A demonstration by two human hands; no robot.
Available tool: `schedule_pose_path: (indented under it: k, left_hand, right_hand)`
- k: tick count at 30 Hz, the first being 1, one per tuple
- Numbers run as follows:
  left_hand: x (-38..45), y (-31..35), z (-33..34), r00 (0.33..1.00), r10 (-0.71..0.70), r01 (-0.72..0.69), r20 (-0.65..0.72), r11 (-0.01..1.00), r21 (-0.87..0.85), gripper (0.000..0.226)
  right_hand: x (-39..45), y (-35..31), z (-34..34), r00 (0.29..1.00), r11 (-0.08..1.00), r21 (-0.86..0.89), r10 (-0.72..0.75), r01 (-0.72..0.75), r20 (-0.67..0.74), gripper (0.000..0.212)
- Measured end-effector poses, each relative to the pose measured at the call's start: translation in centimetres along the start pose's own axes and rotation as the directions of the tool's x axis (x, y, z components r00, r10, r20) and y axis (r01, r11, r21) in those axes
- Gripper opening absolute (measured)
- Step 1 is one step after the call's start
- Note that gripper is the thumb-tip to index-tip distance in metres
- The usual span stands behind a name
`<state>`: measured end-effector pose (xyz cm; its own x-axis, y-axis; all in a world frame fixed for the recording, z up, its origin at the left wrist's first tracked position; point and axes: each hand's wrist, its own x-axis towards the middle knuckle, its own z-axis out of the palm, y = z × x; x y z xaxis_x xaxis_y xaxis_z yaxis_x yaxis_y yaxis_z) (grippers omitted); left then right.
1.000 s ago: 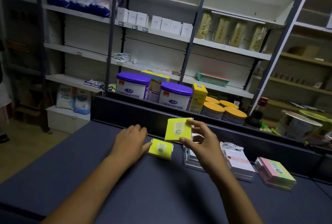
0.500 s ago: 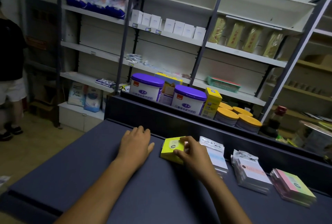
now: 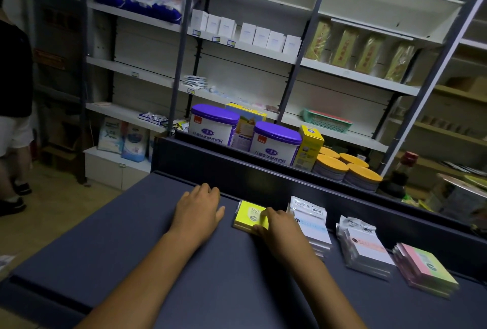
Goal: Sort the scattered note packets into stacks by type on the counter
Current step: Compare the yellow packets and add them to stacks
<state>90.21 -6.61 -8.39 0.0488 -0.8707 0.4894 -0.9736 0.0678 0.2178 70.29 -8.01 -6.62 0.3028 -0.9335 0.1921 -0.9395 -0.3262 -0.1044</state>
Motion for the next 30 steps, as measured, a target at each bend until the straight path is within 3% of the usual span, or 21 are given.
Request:
schedule_pose_path:
  k: [6, 11, 22, 30]
  left_hand:
    - [0.0, 1.2, -0.5, 0.999, 0.045, -0.045, 0.001, 0.996, -0.075, 0.028]
    - [0.5, 4.3, -1.7, 0.993, 0.119, -0.116, 0.013, 0.985, -0.125, 0.029]
    - [-1.2, 17.5, -3.0, 0.943, 0.318, -0.303, 0.098, 0.942, -0.142, 0.036]
    - [-6.0, 28.9, -4.9, 0.887, 0.453, -0.430, 0.092, 0.881, -0.195, 0.037]
  right_hand:
    - [-0.9, 1.2, -1.9, 0.998, 0.995, 0.096, -0.033, 0.038, -0.047, 0.045]
    - [-3.6, 4.9, -5.0, 0.988, 0.996, 0.052, -0.060, 0.068, -0.139, 0.046]
    - [-14.0, 15.8, -10.1, 0.982, 0.981, -0.099, 0.158, -0.168, -0.106, 0.049]
    - [-25.0, 22.6, -13.6, 0.942, 0.939, -0.097, 0.321, -0.330, -0.099, 0.057]
